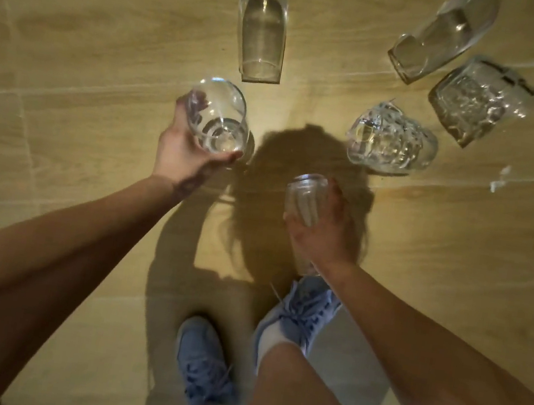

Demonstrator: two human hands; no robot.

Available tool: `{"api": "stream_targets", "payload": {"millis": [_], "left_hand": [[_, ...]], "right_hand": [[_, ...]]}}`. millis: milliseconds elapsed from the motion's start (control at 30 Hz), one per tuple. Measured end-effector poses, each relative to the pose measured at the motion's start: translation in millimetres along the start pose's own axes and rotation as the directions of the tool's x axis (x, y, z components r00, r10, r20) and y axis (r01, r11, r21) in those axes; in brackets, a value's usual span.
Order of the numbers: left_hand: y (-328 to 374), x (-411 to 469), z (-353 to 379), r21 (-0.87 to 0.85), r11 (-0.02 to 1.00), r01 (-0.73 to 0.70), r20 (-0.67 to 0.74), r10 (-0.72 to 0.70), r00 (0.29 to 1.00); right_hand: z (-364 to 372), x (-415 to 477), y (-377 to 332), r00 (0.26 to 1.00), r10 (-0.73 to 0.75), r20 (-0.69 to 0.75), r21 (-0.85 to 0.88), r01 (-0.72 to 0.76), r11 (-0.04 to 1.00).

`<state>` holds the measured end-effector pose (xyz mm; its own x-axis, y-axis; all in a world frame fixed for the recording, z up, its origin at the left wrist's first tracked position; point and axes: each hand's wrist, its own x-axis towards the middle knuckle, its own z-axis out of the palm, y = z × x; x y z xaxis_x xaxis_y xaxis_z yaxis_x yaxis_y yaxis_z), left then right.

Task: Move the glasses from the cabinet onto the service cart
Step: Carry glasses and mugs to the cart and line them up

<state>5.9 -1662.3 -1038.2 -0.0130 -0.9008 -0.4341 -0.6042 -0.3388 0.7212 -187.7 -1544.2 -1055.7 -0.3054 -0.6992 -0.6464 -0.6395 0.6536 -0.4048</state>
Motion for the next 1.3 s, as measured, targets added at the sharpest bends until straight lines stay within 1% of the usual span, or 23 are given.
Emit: {"api": "stream_targets", "payload": {"millis": [100, 167, 267, 333, 400, 500, 567, 667, 733, 867, 1000, 1133, 1200, 1300], "left_hand": [[29.0, -42.5, -20.2, 0.025, 0.998, 0.056, 0.007, -0.057, 0.998], [57.4, -71.9, -39.6, 0.012, 0.998, 0.066, 0.019, -0.067, 0.998], [108.9, -109.1, -74.0, 0.016, 0.999, 0.035, 0.048, -0.036, 0.998], [151.7, -130.0, -104.7, 0.039, 0.999, 0.011, 0.021, -0.012, 1.000], [195.4, -150.3, -137.4, 0.023, 1.000, 0.005, -0.004, -0.005, 1.000], [263.4, -190.7, -194.1, -0.027, 0.999, 0.044, -0.027, -0.045, 0.999], [297.4, -218.6, -229.4, -0.056, 0.996, 0.063, -0.075, -0.067, 0.995], [340.8, -261.6, -277.0, -0.091, 0.993, 0.076, -0.154, -0.090, 0.984], [358.8, -287.5, -303.1, -0.124, 0.989, 0.082, -0.204, -0.106, 0.973], [377.0, -339.8, -340.5, -0.178, 0.979, 0.100, -0.320, -0.153, 0.935], [382.4, -401.1, -355.2, -0.304, 0.938, 0.165, -0.466, -0.297, 0.833], [376.8, -461.2, -349.9, -0.411, 0.882, 0.232, -0.567, -0.447, 0.692], [376.4, -489.0, -346.6, -0.446, 0.866, 0.225, -0.603, -0.477, 0.639], [364.2, -552.6, -350.5, -0.561, 0.816, 0.140, -0.665, -0.544, 0.511]], "right_hand": [[-34.6, -45.9, -18.6, 0.999, -0.032, 0.028, -0.035, 0.033, 0.999], [-67.0, -76.3, -40.3, 0.998, -0.044, 0.048, -0.053, 0.047, 0.997], [-119.6, -115.6, -81.4, 0.998, -0.061, 0.011, 0.019, 0.060, 0.998], [-161.6, -141.2, -116.6, 0.998, -0.064, -0.007, 0.065, 0.065, 0.996], [-203.2, -166.8, -151.8, 0.997, -0.071, -0.028, 0.096, 0.073, 0.993], [-270.1, -216.4, -205.3, 0.997, -0.057, -0.059, 0.149, 0.065, 0.987], [-306.9, -248.9, -237.6, 0.996, -0.071, -0.056, 0.147, 0.078, 0.986], [-353.1, -293.8, -282.9, 0.988, -0.148, -0.035, 0.096, 0.151, 0.984], [-374.1, -315.7, -307.4, 0.979, -0.202, -0.015, 0.065, 0.203, 0.977], [-397.3, -352.3, -349.4, 0.942, -0.327, 0.074, -0.002, 0.328, 0.945], [-407.4, -385.2, -389.4, 0.835, -0.501, 0.228, -0.119, 0.534, 0.837], [-400.4, -427.8, -414.2, 0.689, -0.618, 0.377, -0.212, 0.714, 0.667], [-387.1, -451.0, -420.8, 0.646, -0.643, 0.412, -0.225, 0.756, 0.615], [-348.5, -515.7, -423.9, 0.540, -0.655, 0.529, -0.231, 0.834, 0.501]]}}
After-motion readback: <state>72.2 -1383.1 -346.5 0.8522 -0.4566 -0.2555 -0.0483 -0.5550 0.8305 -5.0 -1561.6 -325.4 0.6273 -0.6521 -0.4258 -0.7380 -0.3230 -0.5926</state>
